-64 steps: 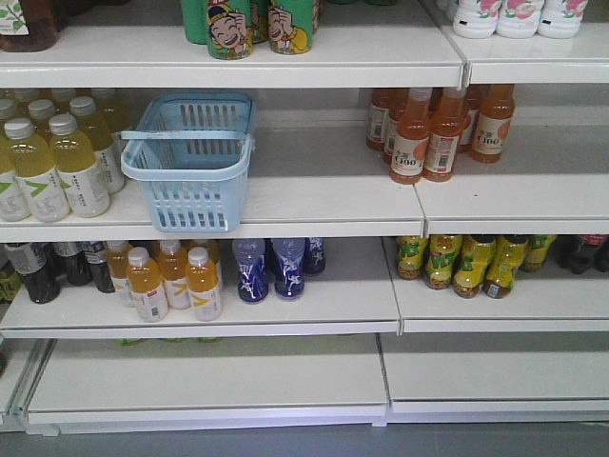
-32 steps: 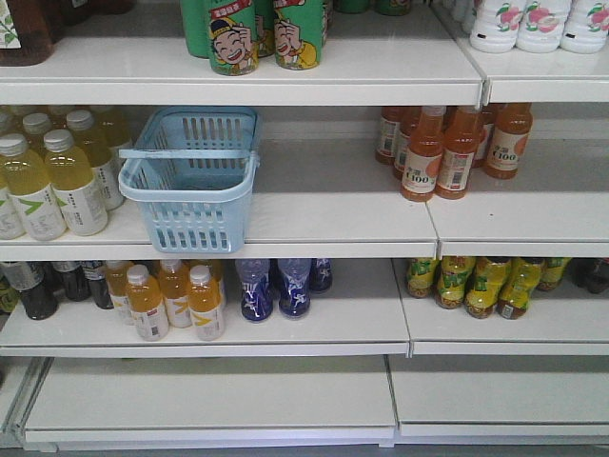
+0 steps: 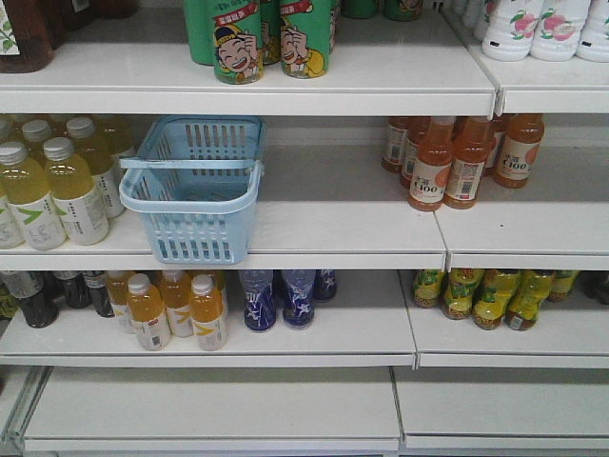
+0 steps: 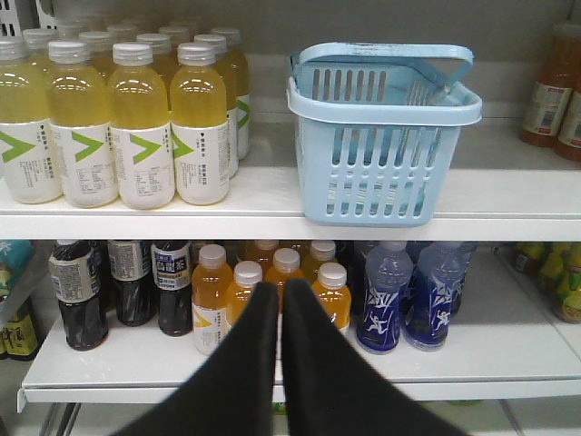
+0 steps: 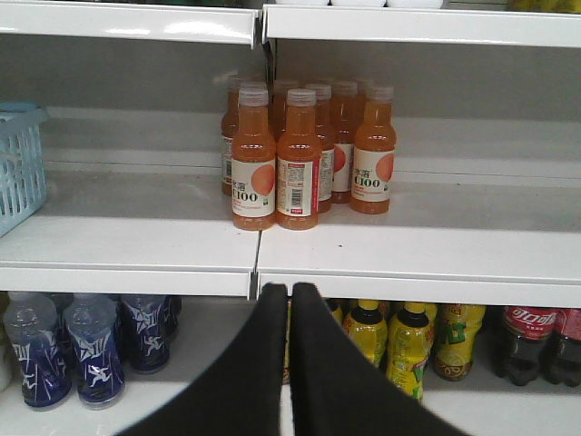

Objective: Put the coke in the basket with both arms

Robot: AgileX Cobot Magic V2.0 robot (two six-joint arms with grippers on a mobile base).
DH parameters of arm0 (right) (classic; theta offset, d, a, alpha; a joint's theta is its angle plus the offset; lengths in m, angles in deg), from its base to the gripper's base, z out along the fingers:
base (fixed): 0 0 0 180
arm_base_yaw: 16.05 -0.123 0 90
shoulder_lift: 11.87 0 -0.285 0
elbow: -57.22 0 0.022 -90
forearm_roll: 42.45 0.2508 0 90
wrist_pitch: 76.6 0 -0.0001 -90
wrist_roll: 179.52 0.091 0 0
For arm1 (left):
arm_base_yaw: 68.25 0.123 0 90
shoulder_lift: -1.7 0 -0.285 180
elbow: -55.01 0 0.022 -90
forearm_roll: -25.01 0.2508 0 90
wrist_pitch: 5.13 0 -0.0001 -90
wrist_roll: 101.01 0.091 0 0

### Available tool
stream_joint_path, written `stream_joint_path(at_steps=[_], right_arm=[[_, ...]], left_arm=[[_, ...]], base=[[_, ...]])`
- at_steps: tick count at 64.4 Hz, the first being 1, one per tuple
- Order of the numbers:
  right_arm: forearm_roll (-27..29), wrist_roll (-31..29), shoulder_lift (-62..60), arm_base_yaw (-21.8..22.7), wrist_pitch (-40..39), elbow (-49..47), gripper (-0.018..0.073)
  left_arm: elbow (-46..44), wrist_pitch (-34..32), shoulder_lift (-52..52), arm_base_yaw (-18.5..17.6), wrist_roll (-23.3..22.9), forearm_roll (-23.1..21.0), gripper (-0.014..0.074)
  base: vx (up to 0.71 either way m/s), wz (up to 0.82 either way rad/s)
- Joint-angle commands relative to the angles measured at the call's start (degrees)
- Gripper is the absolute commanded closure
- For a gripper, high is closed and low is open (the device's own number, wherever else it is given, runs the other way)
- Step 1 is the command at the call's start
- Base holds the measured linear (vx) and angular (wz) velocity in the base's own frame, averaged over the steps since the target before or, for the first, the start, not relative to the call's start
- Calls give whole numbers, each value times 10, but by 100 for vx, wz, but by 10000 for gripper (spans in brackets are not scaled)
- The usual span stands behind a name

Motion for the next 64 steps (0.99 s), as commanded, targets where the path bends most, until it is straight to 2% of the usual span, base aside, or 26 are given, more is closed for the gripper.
stream_joint_path(at_steps=[1, 64], right_arm=[[-6, -4, -10, 0, -41, 6, 564], [-6, -4, -10, 0, -41, 6, 564]], left_arm=[[-1, -44, 11, -1, -1, 1, 603], [-1, -44, 11, -1, -1, 2, 603]], base=[[3, 1], [0, 0]])
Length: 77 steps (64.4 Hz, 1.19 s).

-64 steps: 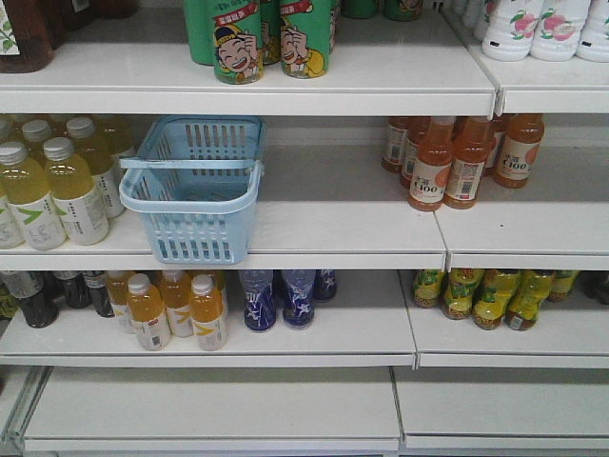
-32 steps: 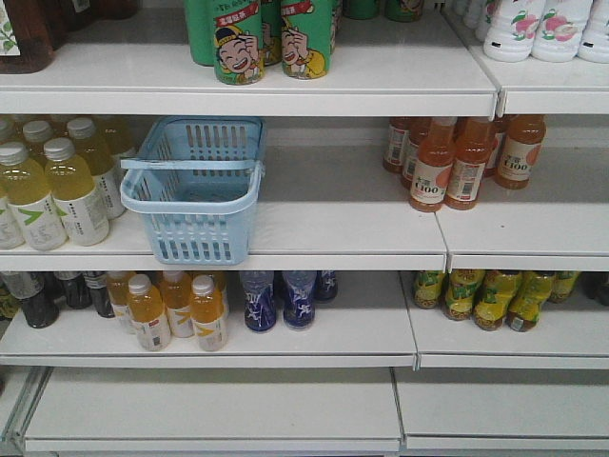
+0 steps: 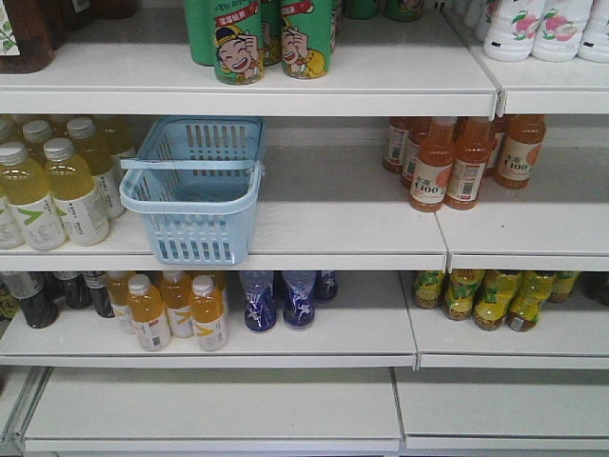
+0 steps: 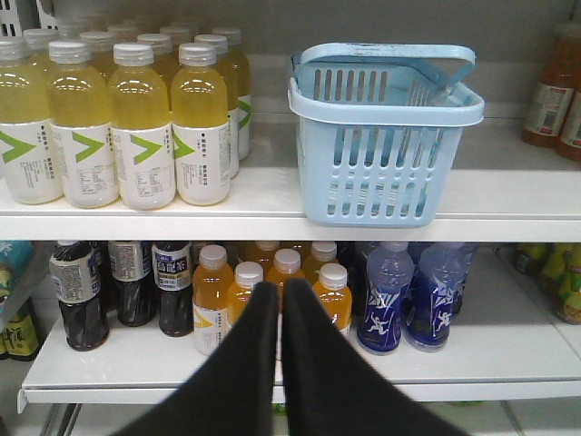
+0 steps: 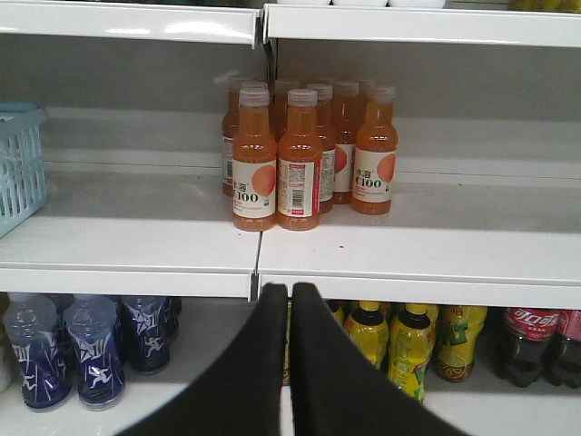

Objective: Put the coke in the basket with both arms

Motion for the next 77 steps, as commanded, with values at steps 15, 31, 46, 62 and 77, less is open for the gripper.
stream_joint_path(at_steps=[15, 31, 46, 62, 77], right_arm=[[-6, -4, -10, 0, -41, 6, 564], [-6, -4, -10, 0, -41, 6, 564], [-7, -4, -10, 0, -41, 6, 564], [-7, -4, -10, 0, -41, 6, 564], [-7, -4, -10, 0, -41, 6, 564]], left_arm=[[-1, -52, 11, -1, -1, 0, 603], [-1, -94, 11, -1, -136, -183, 603], [-1, -105, 11, -1, -181, -345, 603], [-22, -284, 11, -2, -364, -599, 603], [-174, -302, 2, -2, -379, -435, 603]], base=[[0, 0], [0, 0], [0, 0], [0, 0], [0, 0]])
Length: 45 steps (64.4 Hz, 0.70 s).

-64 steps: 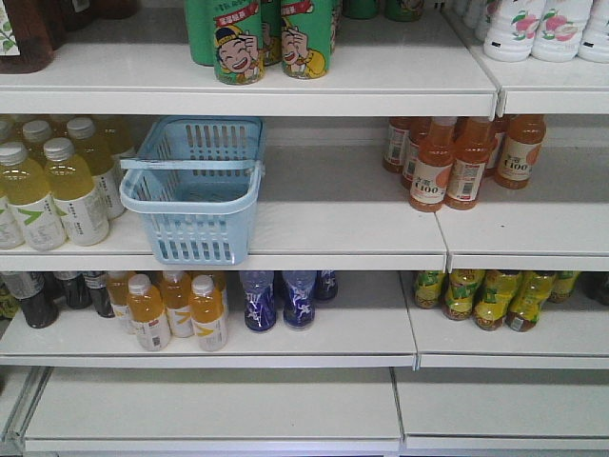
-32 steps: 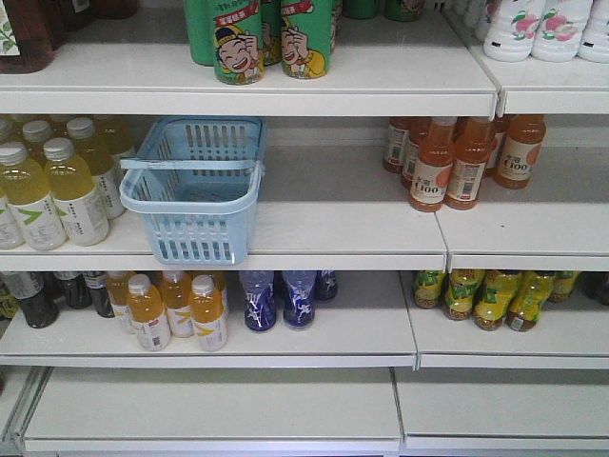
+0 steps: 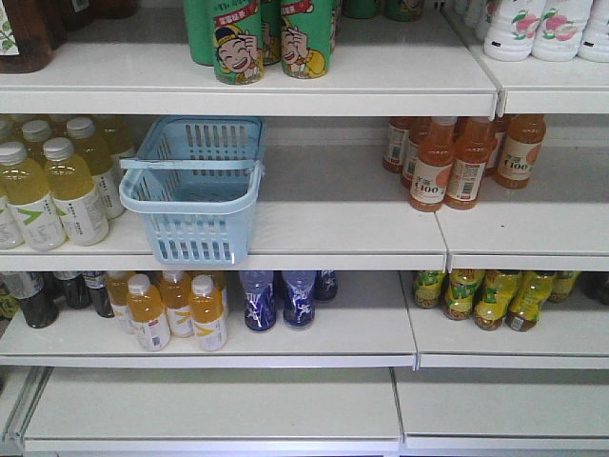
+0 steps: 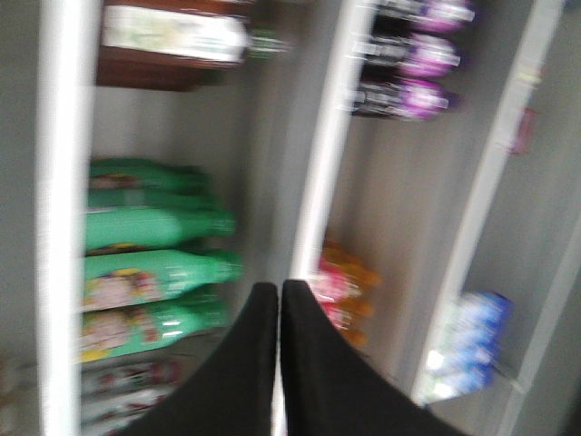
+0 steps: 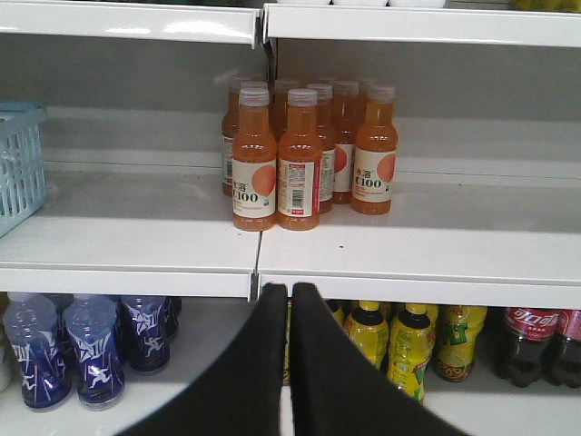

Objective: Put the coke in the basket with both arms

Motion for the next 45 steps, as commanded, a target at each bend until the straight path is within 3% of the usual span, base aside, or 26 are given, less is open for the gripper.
stream_joint_path(at_steps=[1, 10, 18, 26, 35, 45], right_arm=[[-7, -4, -10, 0, -41, 6, 564], [-7, -4, -10, 0, -41, 6, 564], [-7, -4, -10, 0, -41, 6, 564], [-7, -4, -10, 0, -41, 6, 564], [-7, -4, -10, 0, -41, 6, 564], [-7, -4, -10, 0, -41, 6, 564]], left_arm=[[-77, -42, 0, -2, -7, 103, 603], [-152, -57, -61, -2, -8, 311, 603], [-184, -82, -152, -2, -9, 436, 603], [-187, -115, -254, -2, -52, 497, 603], [-187, -199, -384, -2, -104, 558, 603], [-187, -309, -526, -2, -156, 584, 558]], base=[[0, 0], [0, 0], [0, 0], [0, 0], [0, 0], [0, 0]])
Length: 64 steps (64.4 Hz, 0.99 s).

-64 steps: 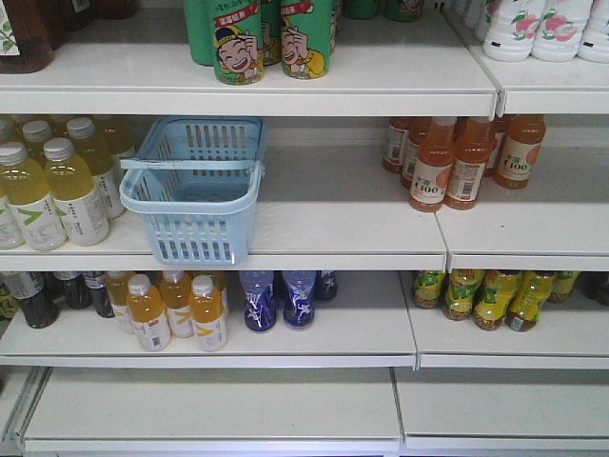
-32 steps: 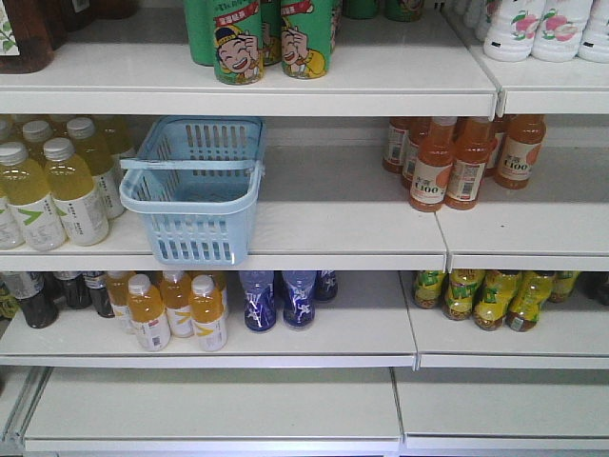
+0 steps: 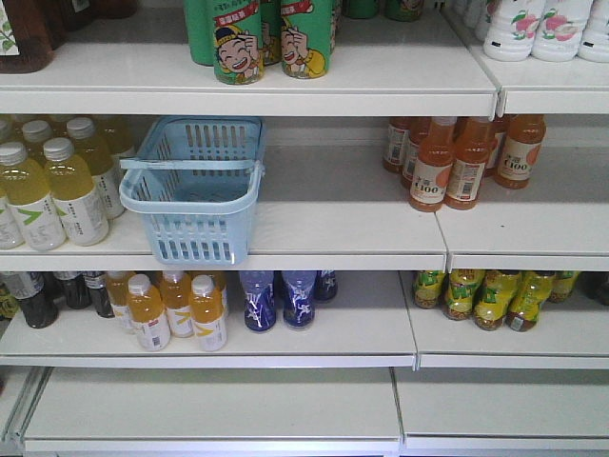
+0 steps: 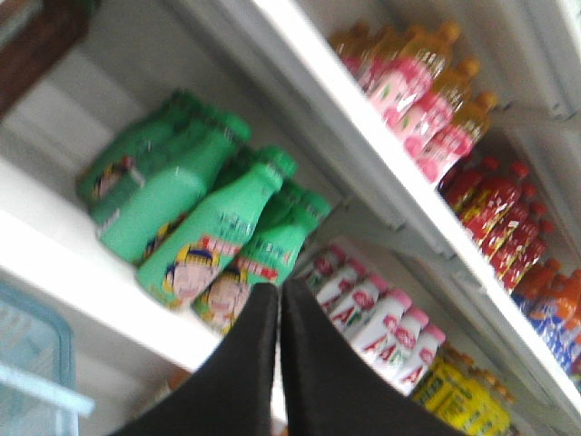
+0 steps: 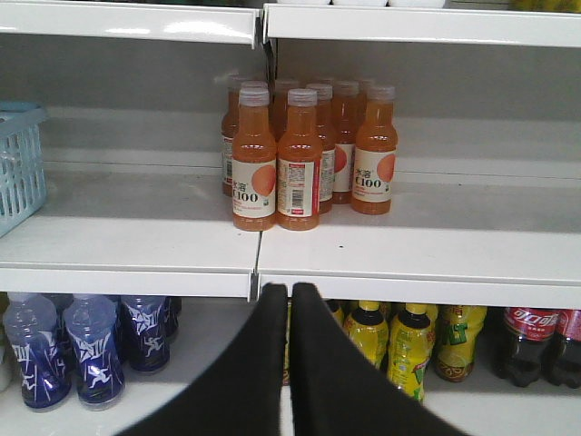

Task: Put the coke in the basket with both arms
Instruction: 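Reach the left gripper to the light-blue basket's handle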

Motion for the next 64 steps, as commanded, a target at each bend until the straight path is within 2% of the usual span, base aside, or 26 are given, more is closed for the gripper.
stream_joint_path(at_steps=[1, 9, 18, 22, 26, 31, 41, 53, 64], right_arm=[[-7, -4, -10, 0, -41, 6, 564], [-7, -4, -10, 0, -41, 6, 564], [-7, -4, -10, 0, -41, 6, 564], [-7, -4, -10, 0, -41, 6, 564], [-7, -4, -10, 0, -41, 6, 564], [-7, -4, -10, 0, -41, 6, 564], [-7, -4, -10, 0, -41, 6, 564], [-7, -4, -10, 0, -41, 6, 564], [-7, -4, -10, 0, -41, 6, 564]], left_arm=[[-17, -104, -77, -2, -37, 5, 547], [-20, -171, -184, -2, -81, 3, 400], [-38, -231, -308, -2, -172, -7, 142], [-55, -254, -355, -2, -218, -3, 56], [-77, -283, -403, -2, -242, 8, -10], [-112, -307, -451, -2, -250, 28, -39], [-183, -306, -532, -2, -262, 46, -21], [-235, -293, -590, -2, -262, 41, 7], [-275, -252, -630, -2, -261, 6, 6]], base=[[0, 0], [0, 0], [0, 0], [0, 0], [0, 0], [0, 0], [0, 0], [0, 0], [0, 0]])
